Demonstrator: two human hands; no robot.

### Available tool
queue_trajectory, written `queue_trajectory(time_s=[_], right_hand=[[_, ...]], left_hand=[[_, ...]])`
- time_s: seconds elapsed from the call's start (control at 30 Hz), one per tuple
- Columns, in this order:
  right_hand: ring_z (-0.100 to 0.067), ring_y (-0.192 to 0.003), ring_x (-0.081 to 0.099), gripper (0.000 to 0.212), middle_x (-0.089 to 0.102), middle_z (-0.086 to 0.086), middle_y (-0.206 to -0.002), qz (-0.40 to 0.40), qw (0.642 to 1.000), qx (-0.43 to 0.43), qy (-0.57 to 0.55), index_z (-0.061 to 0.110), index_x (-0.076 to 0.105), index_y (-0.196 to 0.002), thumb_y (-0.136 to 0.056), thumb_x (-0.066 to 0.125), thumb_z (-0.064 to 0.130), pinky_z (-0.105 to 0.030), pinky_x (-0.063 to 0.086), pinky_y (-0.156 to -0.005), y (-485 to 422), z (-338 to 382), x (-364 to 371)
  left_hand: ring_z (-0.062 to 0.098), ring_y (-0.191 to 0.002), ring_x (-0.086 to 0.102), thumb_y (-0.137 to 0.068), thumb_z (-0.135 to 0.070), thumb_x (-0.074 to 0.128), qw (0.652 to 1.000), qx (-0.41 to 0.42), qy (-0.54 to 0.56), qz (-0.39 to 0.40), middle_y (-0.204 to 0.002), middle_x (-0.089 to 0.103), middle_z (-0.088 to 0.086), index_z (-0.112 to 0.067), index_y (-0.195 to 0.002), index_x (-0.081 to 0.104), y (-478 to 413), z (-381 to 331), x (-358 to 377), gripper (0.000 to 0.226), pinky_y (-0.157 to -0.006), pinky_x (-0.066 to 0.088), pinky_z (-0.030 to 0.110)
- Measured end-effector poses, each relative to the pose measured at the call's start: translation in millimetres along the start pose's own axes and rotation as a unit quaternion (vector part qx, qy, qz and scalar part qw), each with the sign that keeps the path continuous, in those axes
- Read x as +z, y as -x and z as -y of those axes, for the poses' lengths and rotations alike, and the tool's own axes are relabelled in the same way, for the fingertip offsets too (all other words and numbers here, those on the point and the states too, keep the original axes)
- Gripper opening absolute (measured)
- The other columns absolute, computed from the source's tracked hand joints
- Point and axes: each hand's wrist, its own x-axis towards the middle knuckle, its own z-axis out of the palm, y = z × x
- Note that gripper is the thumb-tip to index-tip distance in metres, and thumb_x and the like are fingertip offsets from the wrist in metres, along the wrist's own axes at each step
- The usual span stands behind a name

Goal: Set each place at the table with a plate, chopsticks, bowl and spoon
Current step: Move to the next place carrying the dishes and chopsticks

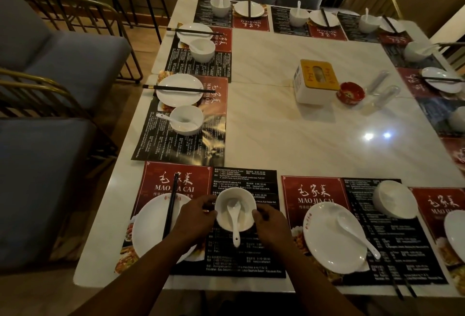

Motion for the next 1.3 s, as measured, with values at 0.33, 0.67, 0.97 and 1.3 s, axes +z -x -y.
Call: queue_trajectory(time_s=[0.33, 0.67, 0.97, 1.3], right_hand=[[-0.002, -0.089, 0.066, 0.012, 0.07, 0.015, -0.097, -0.029, 0.999, 0.011, 0.034, 0.031, 0.067, -0.105, -0.094, 0.063, 0.032, -0.023, 0.053, -0.076, 25.4, -22.1, -73.4], [-0.004, -0.073, 0.071, 0.01, 0.074, 0.008, -0.089, -0.141, 0.987, 0.07, 0.041, 0.029, 0.07, -0.098, -0.09, 0.068, 0.024, -0.036, 0.06, -0.074, 48.7, -80.2, -197.9], [0.002, -0.077, 0.058, 0.014, 0.067, 0.01, -0.092, -0.092, 0.983, -0.048, 0.149, 0.023, 0.069, -0.106, -0.094, 0.063, 0.021, -0.011, 0.04, -0.064, -21.5, -114.1, -277.8], [-0.012, -0.093, 0.062, 0.02, 0.068, 0.002, -0.105, 0.062, 0.959, -0.144, 0.236, 0.019, 0.069, -0.109, -0.091, 0.06, 0.022, -0.026, 0.053, -0.081, -35.1, -157.9, -268.3]], left_hand=[[0.008, -0.094, 0.06, -0.087, -0.008, 0.068, 0.973, 0.193, -0.089, -0.091, -0.105, 0.064, -0.008, -0.019, -0.116, 0.067, -14.1, -45.9, 22.5, 0.03, -0.076, 0.044, 0.015], [0.007, -0.087, 0.063, -0.086, -0.017, 0.066, 0.959, 0.243, -0.138, 0.038, -0.1, 0.069, -0.006, -0.022, -0.108, 0.071, -7.1, -96.0, 127.3, 0.023, -0.081, 0.055, 0.028], [0.014, -0.093, 0.065, -0.089, -0.029, 0.066, 0.969, 0.117, -0.216, 0.005, -0.106, 0.07, -0.001, -0.017, -0.109, 0.071, -23.0, -121.3, 201.4, 0.024, -0.083, 0.055, 0.031], [0.011, -0.082, 0.063, -0.085, -0.017, 0.069, 0.973, 0.017, -0.194, -0.122, -0.084, 0.063, -0.013, -0.025, -0.088, 0.067, 22.7, -109.7, 258.3, 0.008, -0.071, 0.054, 0.029]])
